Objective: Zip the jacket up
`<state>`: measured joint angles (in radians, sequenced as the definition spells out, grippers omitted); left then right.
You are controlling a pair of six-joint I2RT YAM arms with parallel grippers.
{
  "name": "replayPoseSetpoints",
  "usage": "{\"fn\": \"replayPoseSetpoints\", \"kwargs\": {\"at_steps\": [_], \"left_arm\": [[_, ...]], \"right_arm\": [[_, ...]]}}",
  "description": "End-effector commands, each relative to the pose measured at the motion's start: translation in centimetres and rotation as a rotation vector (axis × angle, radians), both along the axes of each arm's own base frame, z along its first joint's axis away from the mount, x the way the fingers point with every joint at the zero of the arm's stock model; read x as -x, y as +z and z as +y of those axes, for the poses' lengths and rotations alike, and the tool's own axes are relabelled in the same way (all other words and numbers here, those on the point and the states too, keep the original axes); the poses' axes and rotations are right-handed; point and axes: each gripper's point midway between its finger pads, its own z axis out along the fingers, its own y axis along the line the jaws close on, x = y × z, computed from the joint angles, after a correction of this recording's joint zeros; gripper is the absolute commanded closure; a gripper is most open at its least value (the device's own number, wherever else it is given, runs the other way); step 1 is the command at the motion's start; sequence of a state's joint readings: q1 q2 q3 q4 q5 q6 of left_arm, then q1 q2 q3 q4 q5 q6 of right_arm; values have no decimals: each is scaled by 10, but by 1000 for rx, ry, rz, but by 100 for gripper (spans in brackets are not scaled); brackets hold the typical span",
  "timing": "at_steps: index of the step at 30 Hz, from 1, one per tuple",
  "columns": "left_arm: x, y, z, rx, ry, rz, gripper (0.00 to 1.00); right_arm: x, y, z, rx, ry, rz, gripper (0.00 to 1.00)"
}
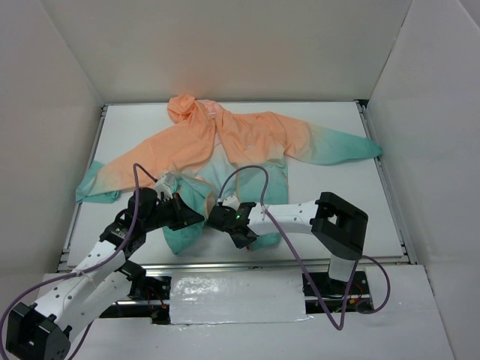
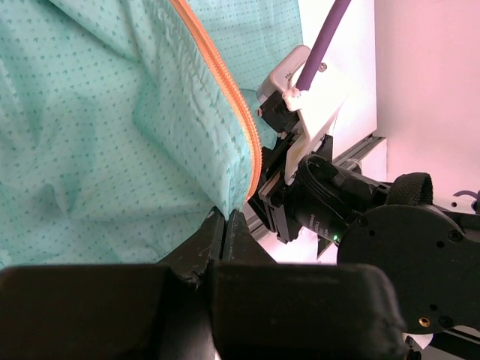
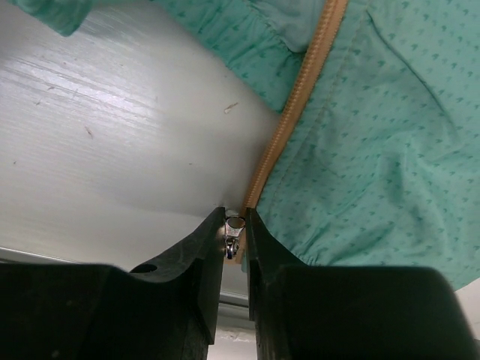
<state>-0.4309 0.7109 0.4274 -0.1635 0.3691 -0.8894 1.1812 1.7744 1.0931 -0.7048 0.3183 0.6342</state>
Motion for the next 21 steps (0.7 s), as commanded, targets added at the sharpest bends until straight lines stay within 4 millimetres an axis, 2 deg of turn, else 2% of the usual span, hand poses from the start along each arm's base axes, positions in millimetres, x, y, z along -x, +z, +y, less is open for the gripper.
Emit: {"fn": "replayPoseSetpoints", "kwargs": {"at_steps": [1,14,18,19,21], "left_arm": [[-3,9,-4,23,-22,-47,100],[-5,6,-6,30,-24,-39,100],[-5,7,-7,31,-28,-40,100],[-5,7,-6,30,-27,-39,100],[-6,7,-5,25,-22,-39,100]], "right_arm": [[-4,9,0,10,-30,-41,79],[-3,32,-6,-98,-129,-106,85],[4,30,-5,-131,-119,-71,85],[8,27,-7,-126,-117,-59,84],[13,26,-7,-143,-122,-38,73]]}}
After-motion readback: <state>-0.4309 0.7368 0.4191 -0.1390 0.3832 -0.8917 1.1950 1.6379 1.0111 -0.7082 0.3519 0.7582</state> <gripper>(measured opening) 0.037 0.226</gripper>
